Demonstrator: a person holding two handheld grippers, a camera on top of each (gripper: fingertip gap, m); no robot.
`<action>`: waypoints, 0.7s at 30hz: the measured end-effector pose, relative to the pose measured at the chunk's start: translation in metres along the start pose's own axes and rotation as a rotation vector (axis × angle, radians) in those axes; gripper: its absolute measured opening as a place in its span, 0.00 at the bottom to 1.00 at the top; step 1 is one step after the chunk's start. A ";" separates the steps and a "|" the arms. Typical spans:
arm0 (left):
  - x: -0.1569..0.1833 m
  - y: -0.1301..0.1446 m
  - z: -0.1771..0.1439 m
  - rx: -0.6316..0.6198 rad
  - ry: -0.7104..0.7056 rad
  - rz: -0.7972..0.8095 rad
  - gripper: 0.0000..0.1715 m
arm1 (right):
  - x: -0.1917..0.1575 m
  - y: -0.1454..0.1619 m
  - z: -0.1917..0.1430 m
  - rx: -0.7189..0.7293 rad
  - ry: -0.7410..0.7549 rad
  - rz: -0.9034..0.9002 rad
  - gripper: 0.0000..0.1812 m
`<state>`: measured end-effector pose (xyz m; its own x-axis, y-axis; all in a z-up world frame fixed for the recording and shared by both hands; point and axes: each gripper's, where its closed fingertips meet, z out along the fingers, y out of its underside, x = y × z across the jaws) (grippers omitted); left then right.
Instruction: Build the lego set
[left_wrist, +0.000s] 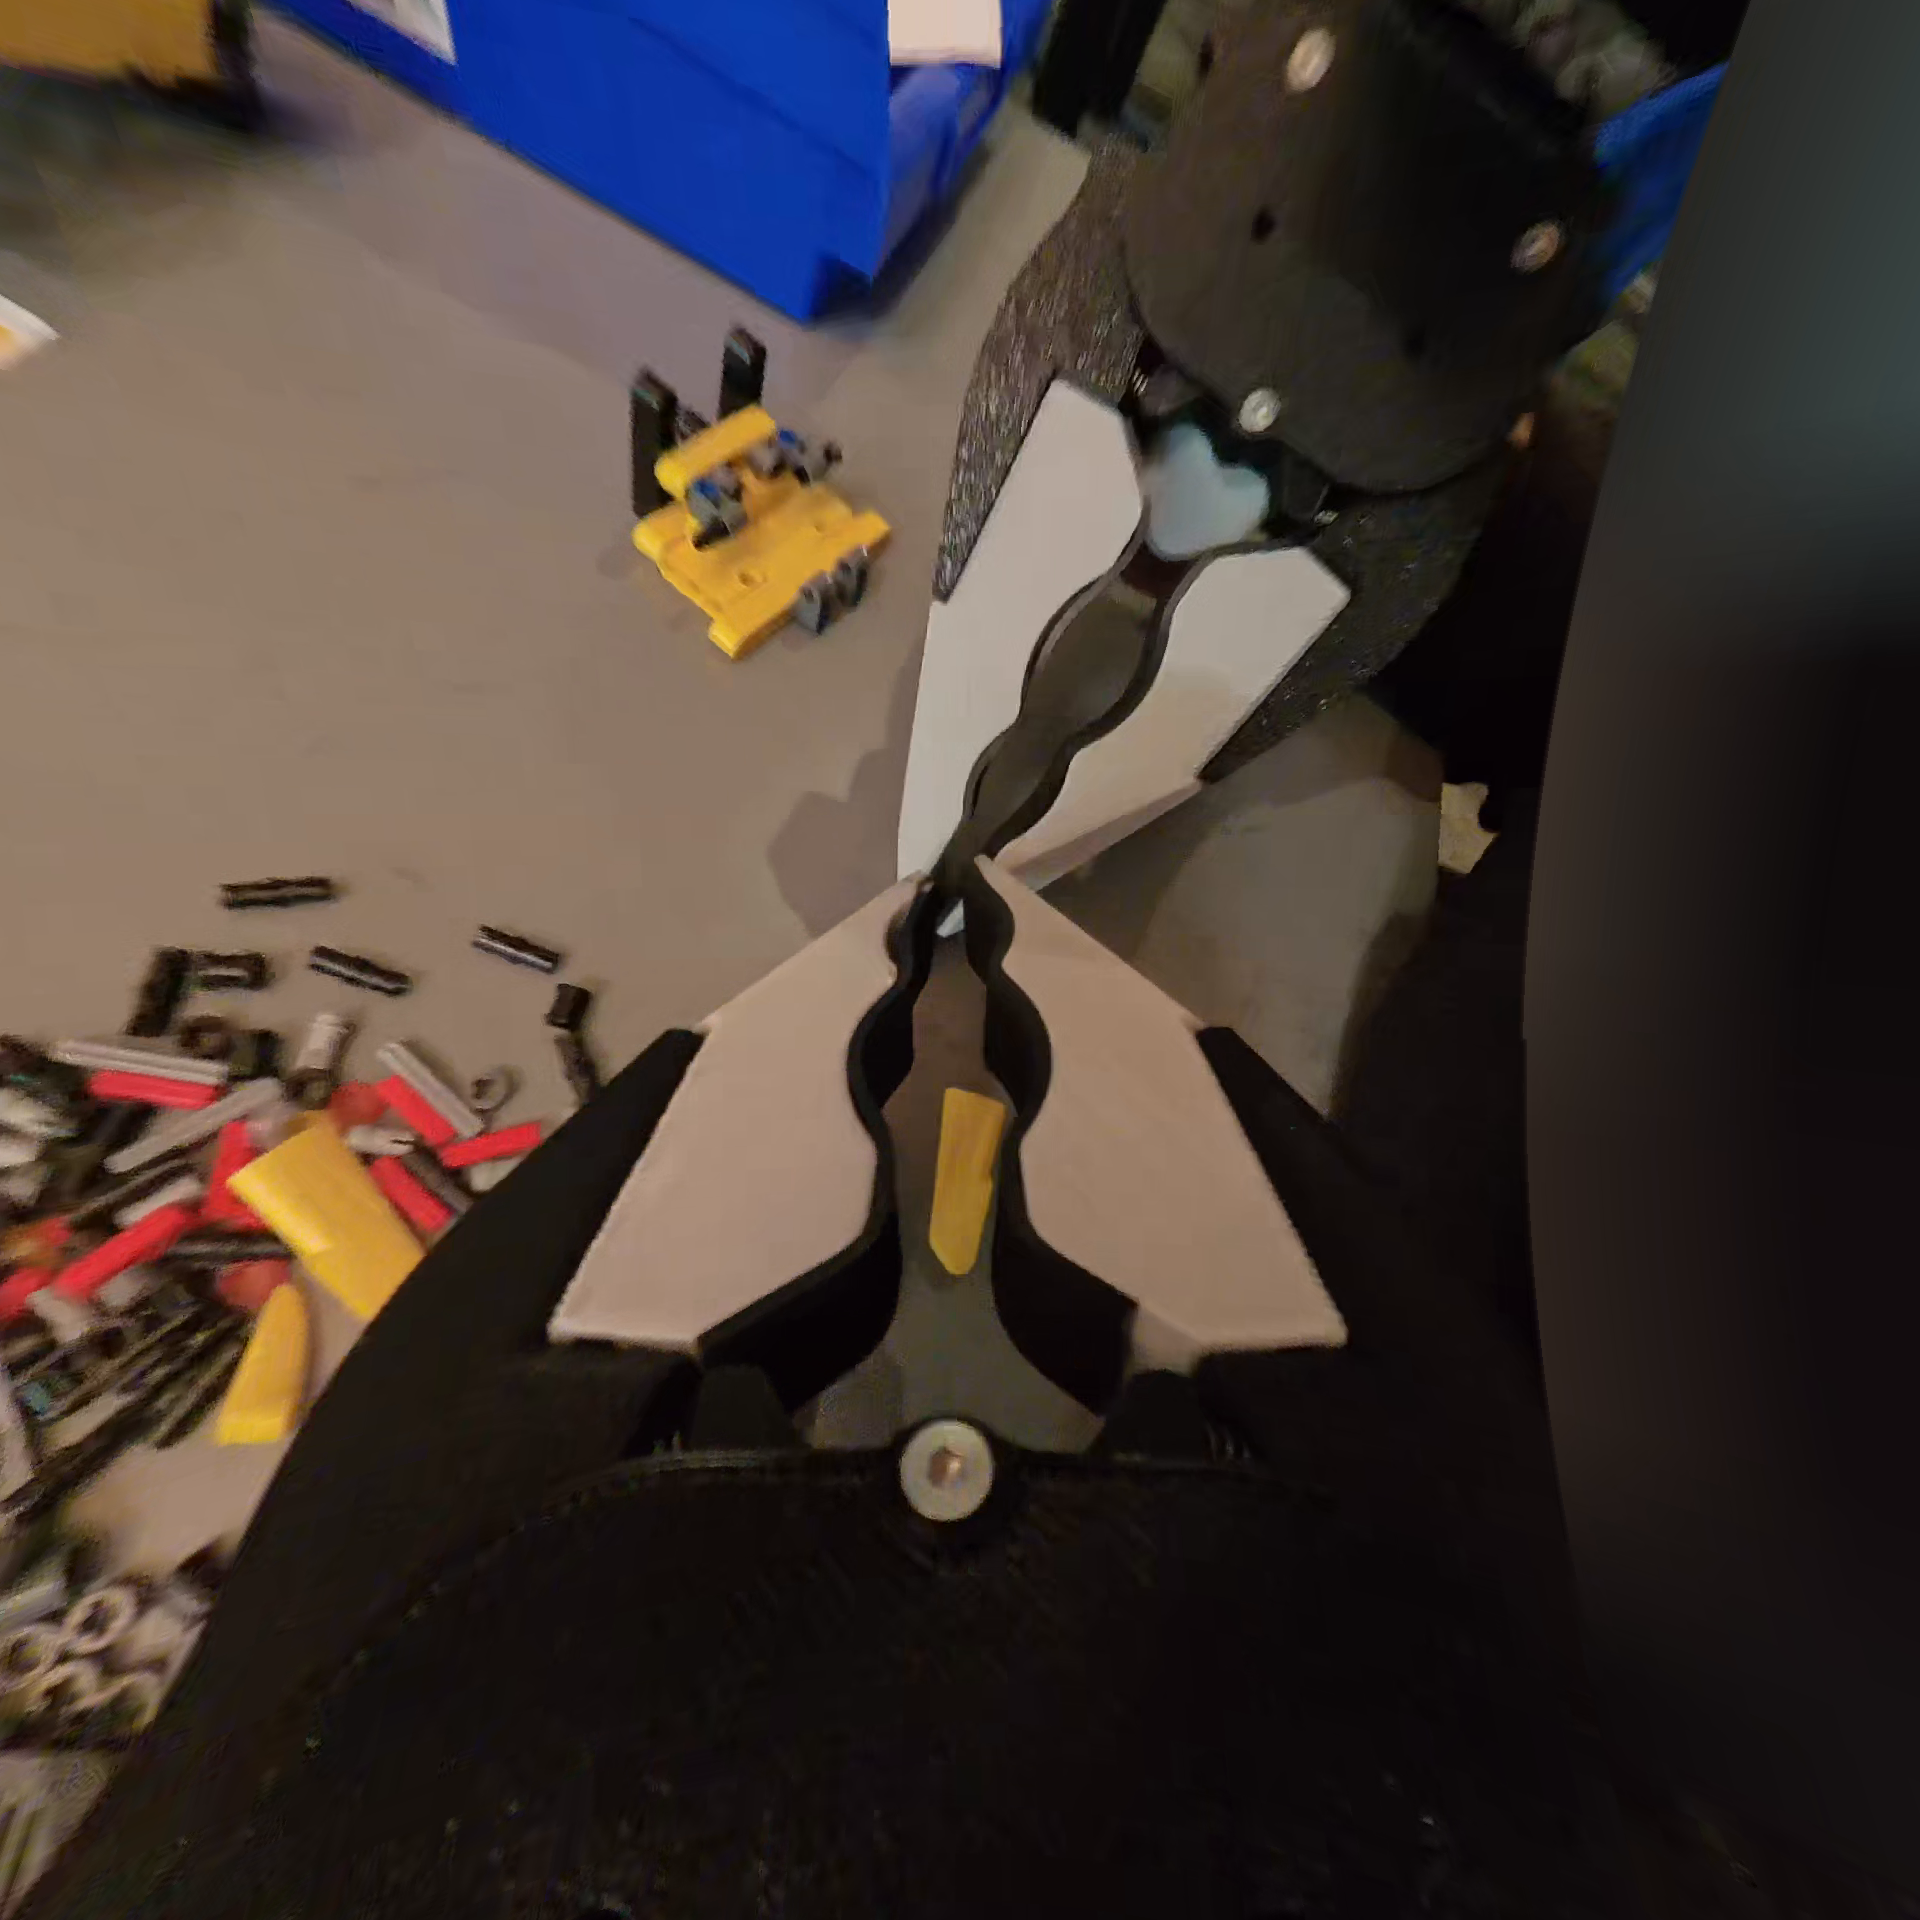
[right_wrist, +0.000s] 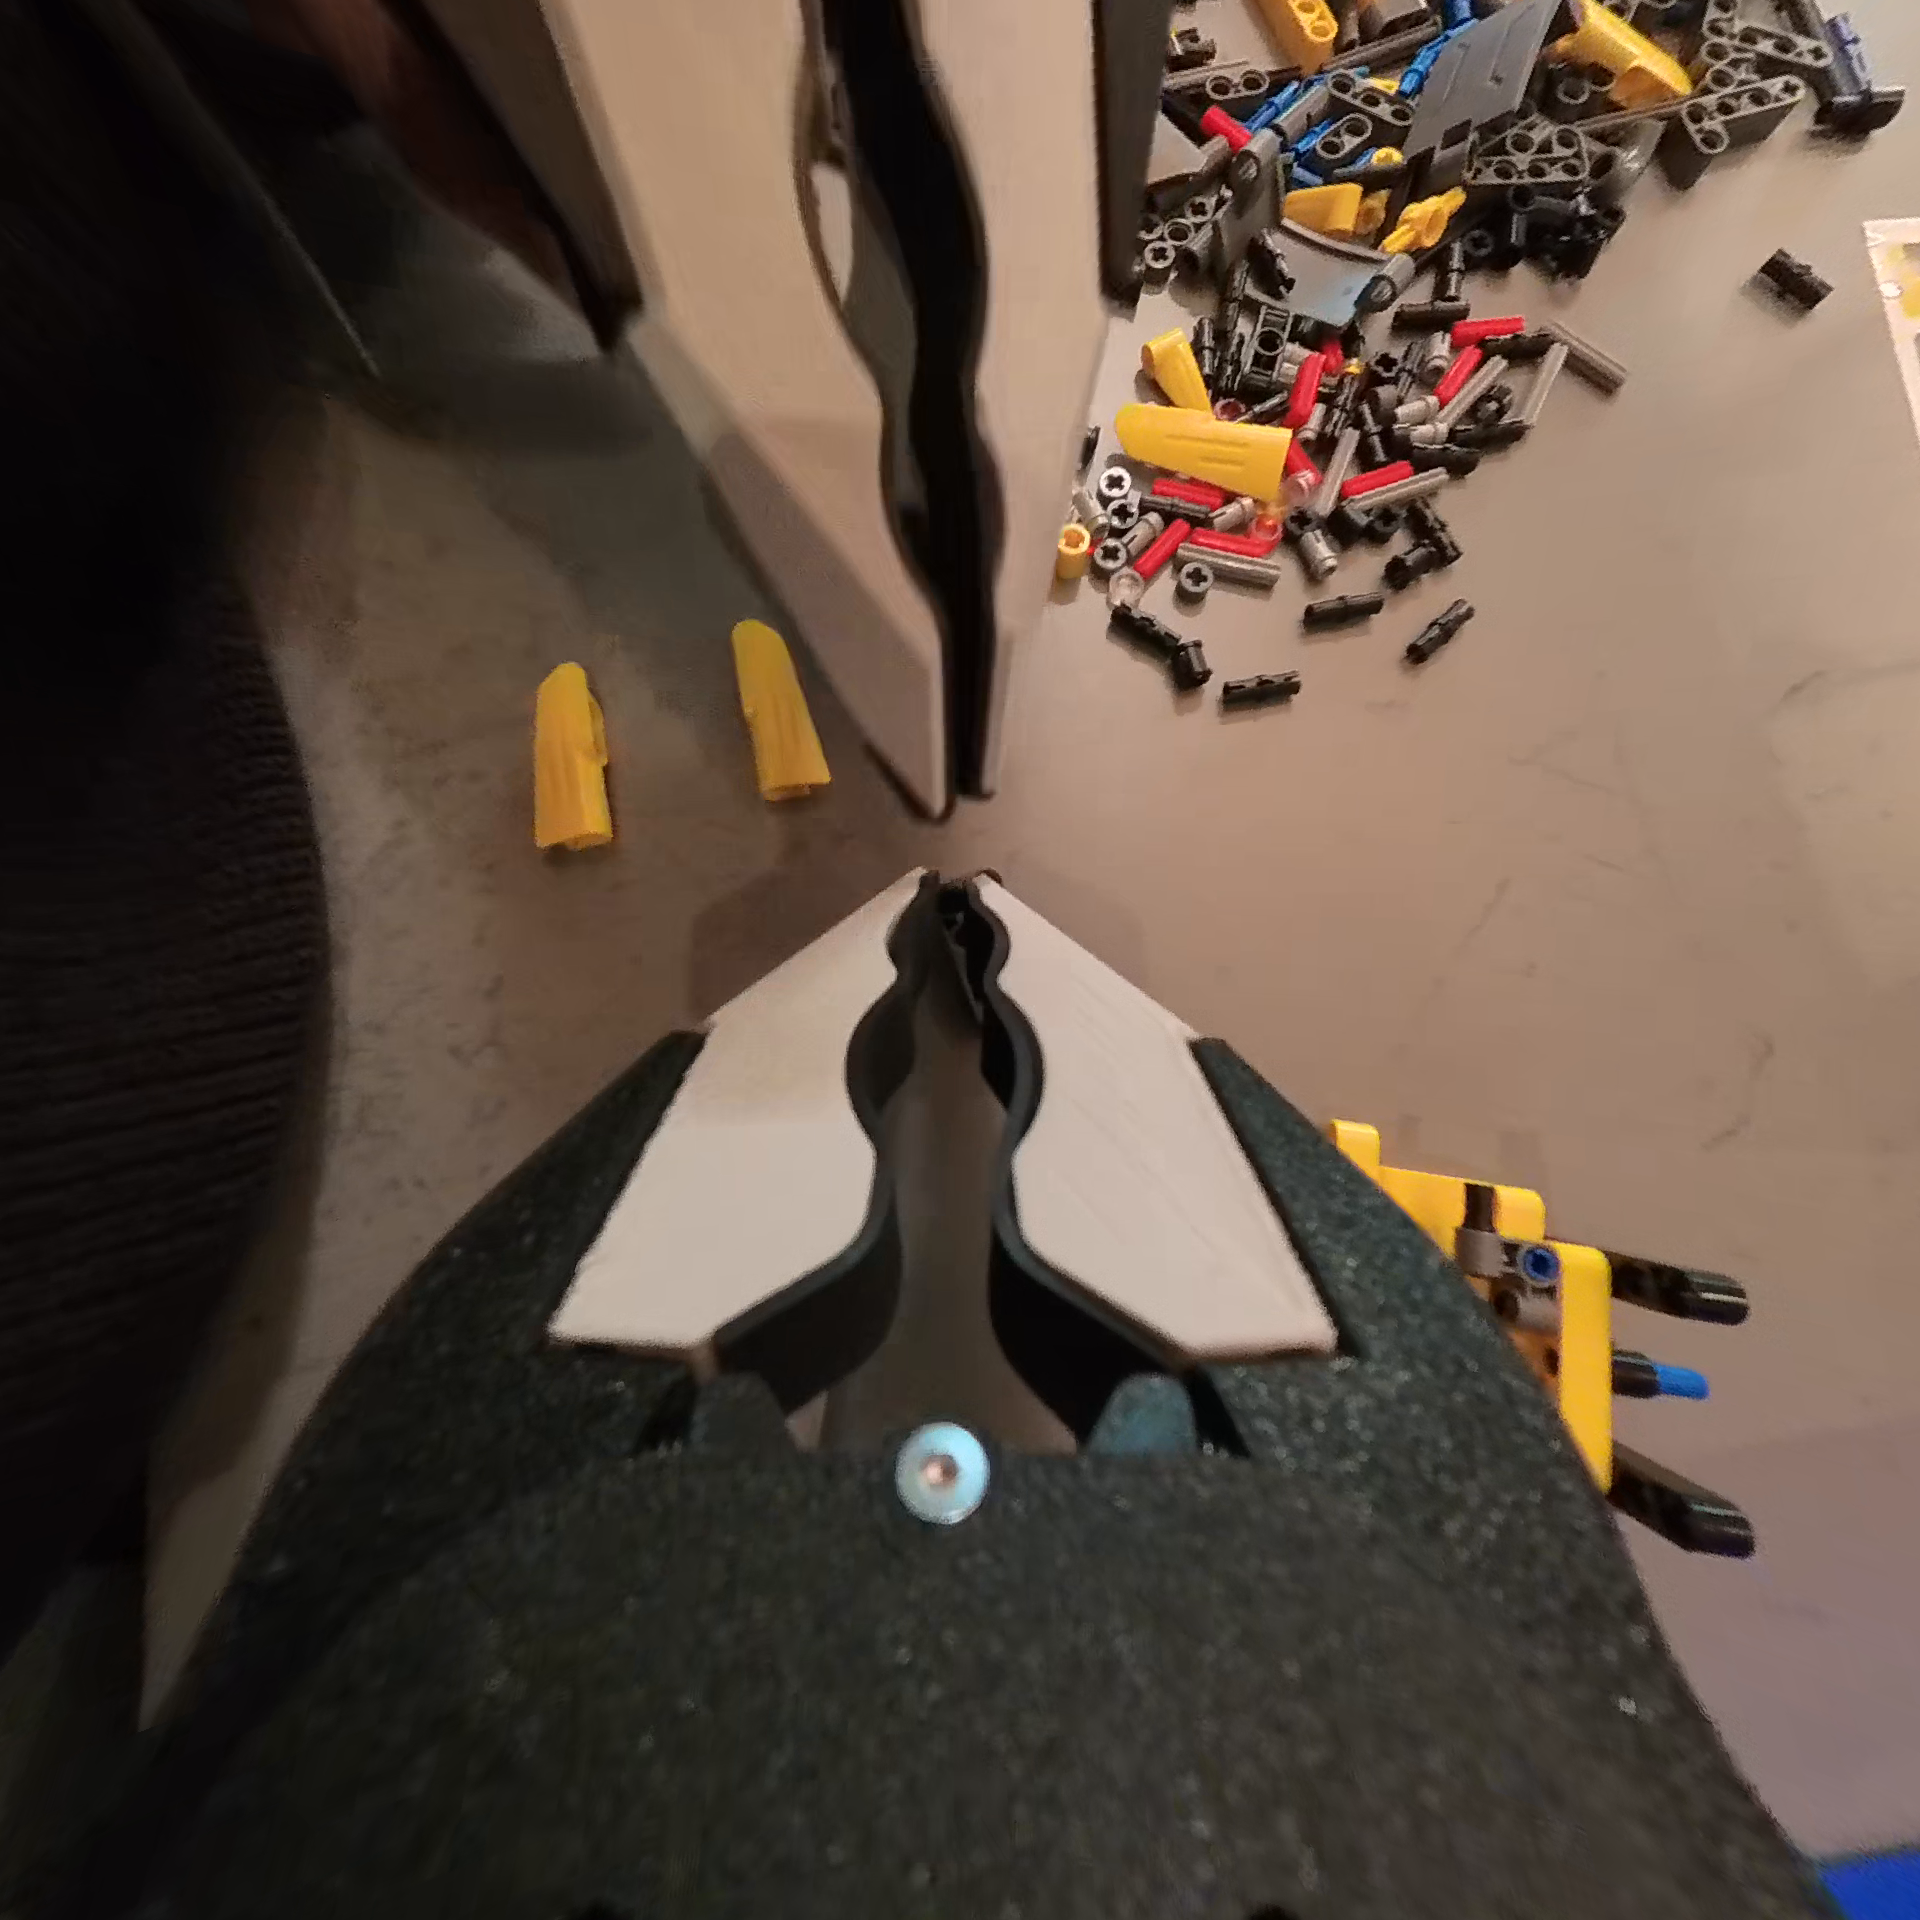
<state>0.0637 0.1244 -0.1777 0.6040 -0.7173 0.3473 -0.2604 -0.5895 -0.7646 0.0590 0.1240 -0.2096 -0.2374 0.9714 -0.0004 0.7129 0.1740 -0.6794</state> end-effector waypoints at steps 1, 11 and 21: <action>0.000 0.005 0.006 -0.039 0.001 -0.018 0.03 | 0.000 0.000 0.000 0.002 0.003 -0.009 0.02; -0.016 0.016 0.008 -0.129 -0.085 -0.050 0.07 | 0.005 0.007 0.004 0.005 0.044 -0.054 0.03; -0.004 -0.007 -0.004 0.048 -0.008 0.071 0.17 | 0.015 -0.026 -0.021 0.245 0.075 -0.041 0.02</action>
<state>0.0596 0.1303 -0.1712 0.5912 -0.7538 0.2870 -0.2669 -0.5186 -0.8123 0.0509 0.1375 -0.1760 -0.2072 0.9751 0.0791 0.5203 0.1783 -0.8352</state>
